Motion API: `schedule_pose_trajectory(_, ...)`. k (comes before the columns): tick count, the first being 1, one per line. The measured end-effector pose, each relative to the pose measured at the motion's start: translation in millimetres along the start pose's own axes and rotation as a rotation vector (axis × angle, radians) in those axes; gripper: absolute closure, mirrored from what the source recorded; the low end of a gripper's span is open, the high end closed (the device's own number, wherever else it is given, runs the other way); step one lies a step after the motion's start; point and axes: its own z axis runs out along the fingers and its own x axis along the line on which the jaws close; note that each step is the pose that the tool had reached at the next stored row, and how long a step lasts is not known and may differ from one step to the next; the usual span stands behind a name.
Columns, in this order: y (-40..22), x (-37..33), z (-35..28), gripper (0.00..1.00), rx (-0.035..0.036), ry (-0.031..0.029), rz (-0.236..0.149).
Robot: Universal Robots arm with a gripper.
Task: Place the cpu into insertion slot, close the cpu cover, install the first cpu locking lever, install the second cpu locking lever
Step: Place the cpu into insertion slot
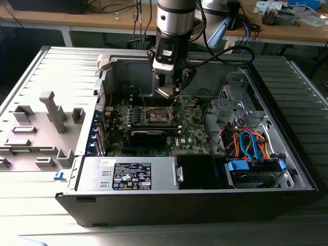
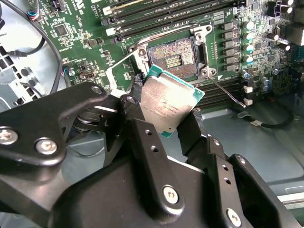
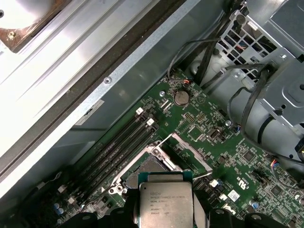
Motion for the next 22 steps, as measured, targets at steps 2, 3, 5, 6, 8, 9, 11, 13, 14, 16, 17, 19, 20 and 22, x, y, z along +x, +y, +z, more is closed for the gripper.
schedule_pose_trajectory(2, 0.0, 0.0, 0.1, 0.45, -0.0001, -0.0001, 0.003)
schedule_pose_trajectory(3, 0.0, 0.0, 0.1, 0.45, -0.0001, -0.0001, 0.004)
schedule_pose_trajectory(5, 0.0, 0.0, 0.1, 0.45, -0.0001, -0.0002, 0.007)
schedule_pose_trajectory(6, 0.0, 0.0, 0.2, 0.45, -0.0001, -0.0003, 0.009)
schedule_pose_trajectory(8, 0.0, 0.0, 0.2, 0.45, -0.0002, -0.0005, 0.013)
schedule_pose_trajectory(9, 0.0, 0.0, 0.2, 0.45, -0.0002, -0.0005, 0.015)
schedule_pose_trajectory(11, 0.0, 0.0, 0.2, 0.45, -0.0002, -0.0006, 0.017)
schedule_pose_trajectory(13, 0.0, 0.0, 0.3, 0.45, -0.0003, -0.0007, 0.019)
schedule_pose_trajectory(14, 0.0, 0.0, 0.3, 0.45, -0.0004, -0.0007, 0.020)
schedule_pose_trajectory(16, 0.0, 0.0, 0.3, 0.45, -0.0004, -0.0008, 0.022)
schedule_pose_trajectory(17, 0.0, 0.0, 0.3, 0.45, -0.0004, -0.0008, 0.023)
schedule_pose_trajectory(19, 0.0, 0.0, 0.4, 0.45, -0.0004, -0.0010, 0.026)
schedule_pose_trajectory(20, 0.0, 0.0, 0.4, 0.45, -0.0005, -0.0010, 0.027)
schedule_pose_trajectory(22, 0.0, 0.0, 0.4, 0.45, -0.0005, -0.0011, 0.030)
